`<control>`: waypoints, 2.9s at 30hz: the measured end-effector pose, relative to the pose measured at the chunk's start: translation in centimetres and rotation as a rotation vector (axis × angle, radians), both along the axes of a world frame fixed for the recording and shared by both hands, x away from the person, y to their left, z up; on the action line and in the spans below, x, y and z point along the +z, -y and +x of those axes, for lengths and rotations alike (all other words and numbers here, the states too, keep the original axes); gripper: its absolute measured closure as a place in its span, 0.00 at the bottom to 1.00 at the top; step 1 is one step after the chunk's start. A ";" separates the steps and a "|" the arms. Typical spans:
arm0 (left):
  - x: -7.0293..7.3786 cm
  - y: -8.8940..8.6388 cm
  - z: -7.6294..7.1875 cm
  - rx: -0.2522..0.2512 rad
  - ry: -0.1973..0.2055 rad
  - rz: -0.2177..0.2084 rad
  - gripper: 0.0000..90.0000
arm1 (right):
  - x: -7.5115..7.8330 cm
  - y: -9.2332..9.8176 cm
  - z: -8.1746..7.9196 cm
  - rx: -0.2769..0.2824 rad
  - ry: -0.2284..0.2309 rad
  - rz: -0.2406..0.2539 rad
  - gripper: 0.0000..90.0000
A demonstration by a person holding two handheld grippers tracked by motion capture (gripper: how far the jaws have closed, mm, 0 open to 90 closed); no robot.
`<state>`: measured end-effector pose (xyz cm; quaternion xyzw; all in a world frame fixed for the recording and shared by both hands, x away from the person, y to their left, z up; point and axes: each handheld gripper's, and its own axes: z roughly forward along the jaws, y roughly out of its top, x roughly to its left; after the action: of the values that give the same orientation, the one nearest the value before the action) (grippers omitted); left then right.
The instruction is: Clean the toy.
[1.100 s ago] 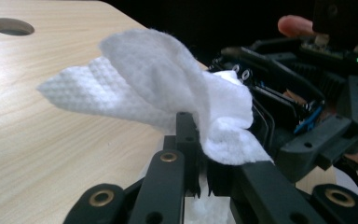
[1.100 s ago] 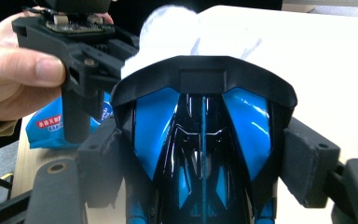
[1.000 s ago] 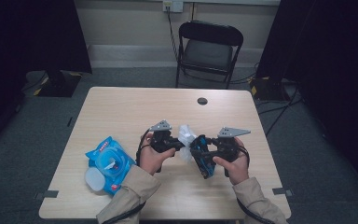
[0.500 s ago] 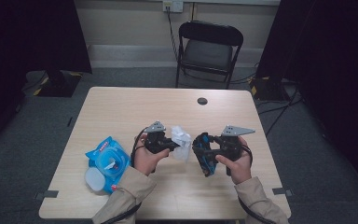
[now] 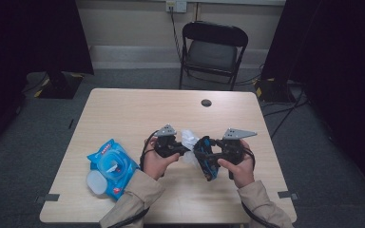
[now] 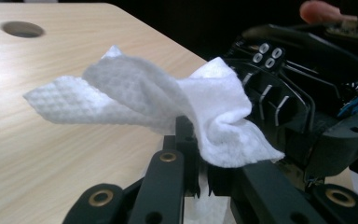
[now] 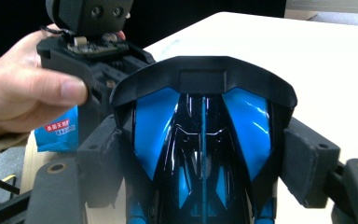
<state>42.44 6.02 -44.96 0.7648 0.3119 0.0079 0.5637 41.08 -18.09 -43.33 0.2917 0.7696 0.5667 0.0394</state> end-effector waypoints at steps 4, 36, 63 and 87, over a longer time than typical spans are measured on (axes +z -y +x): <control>-0.4 0.7 -0.1 -0.018 -0.009 -0.002 0.95 | 0.0 -0.1 0.0 -0.002 -0.001 -0.003 0.28; -4.4 3.5 -3.0 -0.173 -0.113 0.062 0.95 | -0.1 0.7 0.5 -0.058 -0.017 0.049 0.28; 0.4 -1.0 -0.2 -0.018 -0.035 0.017 0.95 | 0.3 0.7 0.3 -0.029 -0.010 0.071 0.28; 1.4 0.7 1.0 -0.014 -0.019 0.025 0.95 | 0.2 0.2 0.0 -0.005 -0.006 0.053 0.28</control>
<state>43.46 5.34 -43.53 0.7741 0.3119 0.0006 0.5509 41.11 -18.33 -43.13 0.2965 0.7536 0.5859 0.0307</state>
